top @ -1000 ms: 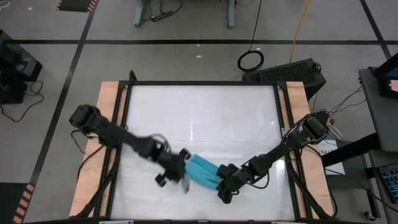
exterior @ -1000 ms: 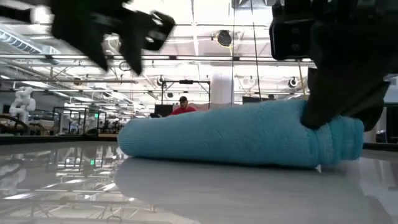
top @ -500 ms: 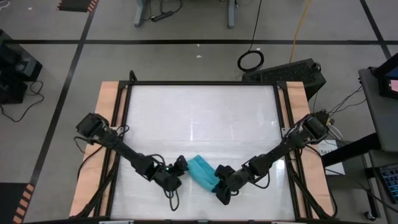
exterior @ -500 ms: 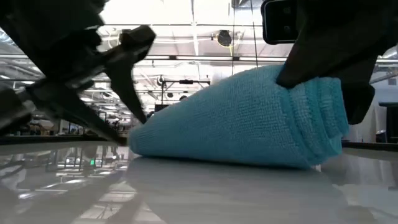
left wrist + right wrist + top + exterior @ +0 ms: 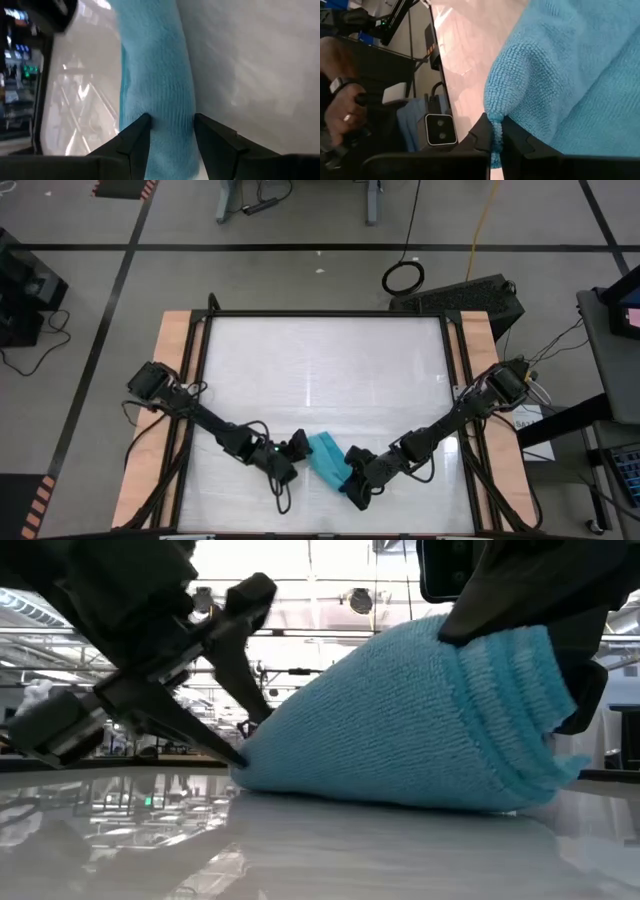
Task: Roll towel
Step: Roll the blue towel
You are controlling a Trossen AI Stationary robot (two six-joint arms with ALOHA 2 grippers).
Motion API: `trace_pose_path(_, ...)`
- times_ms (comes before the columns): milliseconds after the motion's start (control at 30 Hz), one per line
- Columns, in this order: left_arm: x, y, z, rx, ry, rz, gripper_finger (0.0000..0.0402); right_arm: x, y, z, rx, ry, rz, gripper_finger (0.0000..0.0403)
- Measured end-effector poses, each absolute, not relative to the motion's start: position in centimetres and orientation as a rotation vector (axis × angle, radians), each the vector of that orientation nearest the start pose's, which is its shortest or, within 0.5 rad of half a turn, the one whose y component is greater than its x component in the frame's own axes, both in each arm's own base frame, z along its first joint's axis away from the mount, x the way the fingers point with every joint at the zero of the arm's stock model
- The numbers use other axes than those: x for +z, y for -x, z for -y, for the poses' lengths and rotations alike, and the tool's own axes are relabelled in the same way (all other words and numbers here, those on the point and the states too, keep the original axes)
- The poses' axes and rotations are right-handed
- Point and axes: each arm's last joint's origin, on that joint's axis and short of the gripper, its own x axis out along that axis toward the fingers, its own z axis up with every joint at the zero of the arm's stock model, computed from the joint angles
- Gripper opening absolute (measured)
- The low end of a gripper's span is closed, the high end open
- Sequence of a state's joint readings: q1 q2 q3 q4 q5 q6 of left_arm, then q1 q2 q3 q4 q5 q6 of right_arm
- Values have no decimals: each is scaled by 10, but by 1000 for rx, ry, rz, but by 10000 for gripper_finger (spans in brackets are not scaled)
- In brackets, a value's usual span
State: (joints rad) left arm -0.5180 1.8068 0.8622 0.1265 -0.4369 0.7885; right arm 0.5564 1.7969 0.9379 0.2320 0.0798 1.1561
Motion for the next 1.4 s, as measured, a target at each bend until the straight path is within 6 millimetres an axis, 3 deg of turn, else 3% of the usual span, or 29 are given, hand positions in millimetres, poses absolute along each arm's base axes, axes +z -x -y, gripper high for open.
trace_pose_path(200, 113, -312, 150, -407, -1158, -656, 160, 159, -309, -193, 80, -906, -778, 26)
trace_pose_path(600, 115, -325, 142, -543, -1087, -589, 153, 161, -306, -199, 136, -847, -756, 89)
trace_pose_path(700, 118, -331, 138, -577, -1063, -598, 112, 161, -304, -202, 157, -810, -756, 117)
trace_pose_path(833, 123, -337, 133, -649, -1035, -617, 23, 160, -299, -209, 215, -770, -788, 153)
trace_pose_path(900, 122, -340, 133, -674, -1033, -609, 14, 160, -296, -213, 240, -751, -810, 167)
trace_pose_path(1067, 121, -348, 137, -750, -1009, -687, 14, 173, -292, -230, 252, -538, -855, 175)
trace_pose_path(1233, 118, -361, 139, -825, -912, -859, 14, 199, -296, -242, 200, -295, -808, 171)
trace_pose_path(1400, 131, -374, 135, -849, -756, -906, 14, 219, -300, -252, 187, -155, -740, 171)
